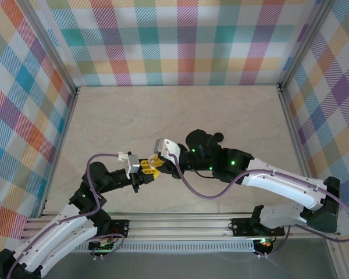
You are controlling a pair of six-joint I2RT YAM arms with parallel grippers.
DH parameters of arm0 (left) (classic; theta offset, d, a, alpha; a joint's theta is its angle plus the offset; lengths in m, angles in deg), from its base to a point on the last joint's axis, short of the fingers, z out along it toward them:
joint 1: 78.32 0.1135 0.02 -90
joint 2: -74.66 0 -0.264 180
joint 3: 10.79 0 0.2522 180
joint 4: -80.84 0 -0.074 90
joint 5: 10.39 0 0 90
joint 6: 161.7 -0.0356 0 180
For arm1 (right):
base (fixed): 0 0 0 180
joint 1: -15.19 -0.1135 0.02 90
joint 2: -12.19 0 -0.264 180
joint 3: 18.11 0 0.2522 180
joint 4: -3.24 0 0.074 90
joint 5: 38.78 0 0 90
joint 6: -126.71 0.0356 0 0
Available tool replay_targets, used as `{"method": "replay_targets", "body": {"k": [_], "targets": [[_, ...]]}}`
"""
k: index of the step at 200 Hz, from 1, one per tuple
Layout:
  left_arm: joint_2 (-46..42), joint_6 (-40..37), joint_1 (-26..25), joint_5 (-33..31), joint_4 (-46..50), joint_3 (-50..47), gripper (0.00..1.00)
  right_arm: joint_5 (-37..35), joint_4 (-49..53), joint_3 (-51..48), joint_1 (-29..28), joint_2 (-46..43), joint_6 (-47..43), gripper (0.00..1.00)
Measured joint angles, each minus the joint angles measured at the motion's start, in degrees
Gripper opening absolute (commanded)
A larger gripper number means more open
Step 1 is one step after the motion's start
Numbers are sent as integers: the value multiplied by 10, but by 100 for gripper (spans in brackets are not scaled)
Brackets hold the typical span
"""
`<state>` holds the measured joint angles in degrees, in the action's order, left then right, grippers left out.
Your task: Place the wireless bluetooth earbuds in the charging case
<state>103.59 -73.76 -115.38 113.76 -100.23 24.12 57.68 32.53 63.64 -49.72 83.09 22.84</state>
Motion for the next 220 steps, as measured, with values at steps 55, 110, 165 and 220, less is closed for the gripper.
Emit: {"method": "replay_targets", "body": {"k": [55, 110, 165, 220], "targets": [[1, -8, 0, -12, -3, 0, 0, 0, 12, 8, 0, 0, -1, 33], [2, -8, 0, -12, -3, 0, 0, -24, 58, 47, 9, -6, 34, 33], [2, -8, 0, -6, 0, 2, 0, 30, 172, 211, 130, 59, 176, 46], [18, -8, 0, 2, 13, 9, 0, 196, 217, 209, 167, 155, 291, 49]]}}
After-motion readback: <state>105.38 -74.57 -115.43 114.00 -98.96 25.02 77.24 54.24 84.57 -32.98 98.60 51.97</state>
